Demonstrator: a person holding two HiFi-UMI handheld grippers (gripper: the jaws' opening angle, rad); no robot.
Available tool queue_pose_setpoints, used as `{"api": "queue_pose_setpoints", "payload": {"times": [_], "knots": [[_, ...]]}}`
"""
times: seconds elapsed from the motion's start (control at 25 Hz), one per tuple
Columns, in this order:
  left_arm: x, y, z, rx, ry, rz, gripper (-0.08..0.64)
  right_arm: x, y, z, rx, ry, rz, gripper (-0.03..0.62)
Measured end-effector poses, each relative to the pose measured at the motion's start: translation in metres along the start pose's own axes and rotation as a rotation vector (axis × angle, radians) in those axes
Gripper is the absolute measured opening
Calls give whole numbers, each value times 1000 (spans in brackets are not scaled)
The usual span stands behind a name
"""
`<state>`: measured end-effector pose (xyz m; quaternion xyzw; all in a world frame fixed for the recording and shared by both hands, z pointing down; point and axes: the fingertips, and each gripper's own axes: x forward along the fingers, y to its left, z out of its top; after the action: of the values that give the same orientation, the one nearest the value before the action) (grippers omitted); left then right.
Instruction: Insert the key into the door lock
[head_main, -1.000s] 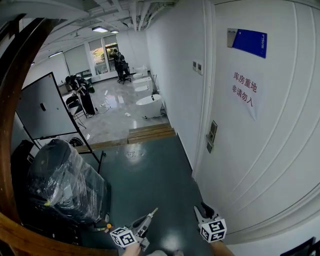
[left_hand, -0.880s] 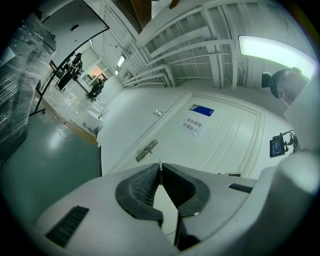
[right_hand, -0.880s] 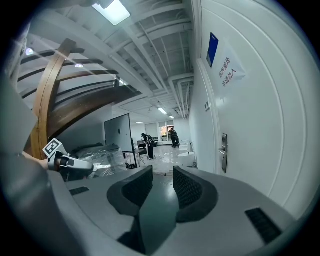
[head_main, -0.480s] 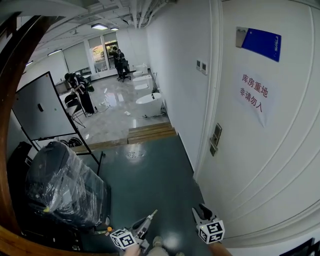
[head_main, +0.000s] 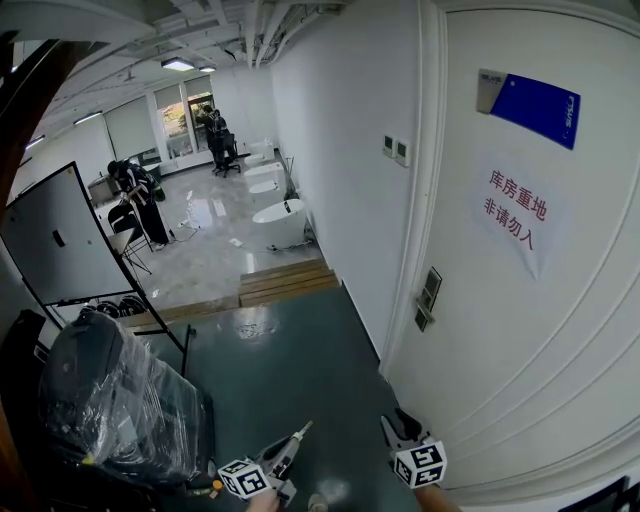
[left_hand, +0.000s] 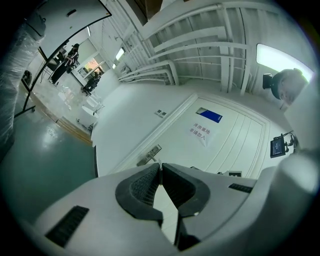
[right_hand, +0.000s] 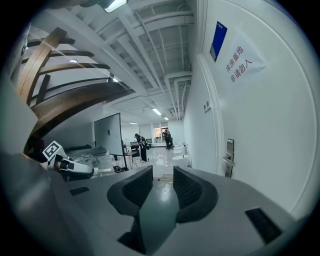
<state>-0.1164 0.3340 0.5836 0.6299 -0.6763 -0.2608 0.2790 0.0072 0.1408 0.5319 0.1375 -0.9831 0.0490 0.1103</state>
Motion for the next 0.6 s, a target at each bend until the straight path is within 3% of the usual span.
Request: {"api": "queue_pose_setpoints", "payload": {"times": [0.6], "knots": [[44,50,58,-3,38,-98,31,65,-9,19,4,-21,-101,123]]}}
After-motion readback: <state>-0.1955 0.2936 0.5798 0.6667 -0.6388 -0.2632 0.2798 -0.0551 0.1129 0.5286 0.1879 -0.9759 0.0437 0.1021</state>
